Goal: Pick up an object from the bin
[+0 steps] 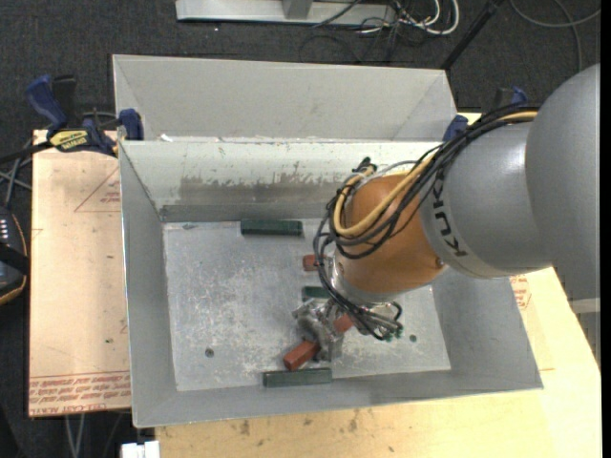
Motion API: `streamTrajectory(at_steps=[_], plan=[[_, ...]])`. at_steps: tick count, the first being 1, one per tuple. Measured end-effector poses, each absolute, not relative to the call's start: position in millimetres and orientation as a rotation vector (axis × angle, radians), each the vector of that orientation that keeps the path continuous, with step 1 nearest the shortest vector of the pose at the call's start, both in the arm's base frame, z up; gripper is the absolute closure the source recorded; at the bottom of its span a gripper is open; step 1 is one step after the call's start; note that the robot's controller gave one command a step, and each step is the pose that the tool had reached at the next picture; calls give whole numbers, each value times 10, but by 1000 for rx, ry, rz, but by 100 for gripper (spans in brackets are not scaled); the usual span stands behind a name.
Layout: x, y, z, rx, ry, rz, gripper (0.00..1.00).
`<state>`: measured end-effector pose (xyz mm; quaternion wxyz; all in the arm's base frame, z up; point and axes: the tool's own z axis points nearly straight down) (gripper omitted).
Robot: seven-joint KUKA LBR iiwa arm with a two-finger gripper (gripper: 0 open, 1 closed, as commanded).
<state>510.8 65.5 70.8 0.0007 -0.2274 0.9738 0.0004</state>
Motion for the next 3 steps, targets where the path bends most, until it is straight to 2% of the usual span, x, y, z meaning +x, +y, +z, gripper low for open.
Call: streamTrajectory(at_steps=[3], plan=[[5108, 654, 708, -712, 3059, 2, 100]])
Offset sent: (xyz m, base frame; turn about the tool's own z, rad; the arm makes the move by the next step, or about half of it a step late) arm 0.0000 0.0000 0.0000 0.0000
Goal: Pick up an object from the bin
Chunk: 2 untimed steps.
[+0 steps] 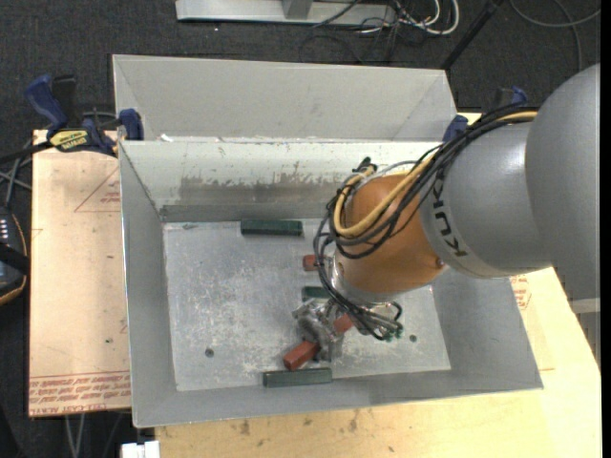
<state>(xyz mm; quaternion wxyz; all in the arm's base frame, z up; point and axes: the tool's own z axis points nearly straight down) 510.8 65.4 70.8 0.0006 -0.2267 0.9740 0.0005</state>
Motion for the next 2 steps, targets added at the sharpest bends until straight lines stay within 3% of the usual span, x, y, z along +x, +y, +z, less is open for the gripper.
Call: streamTrajectory(at_steps=[2], plan=[[5108, 653, 708, -711, 3059, 2, 100]])
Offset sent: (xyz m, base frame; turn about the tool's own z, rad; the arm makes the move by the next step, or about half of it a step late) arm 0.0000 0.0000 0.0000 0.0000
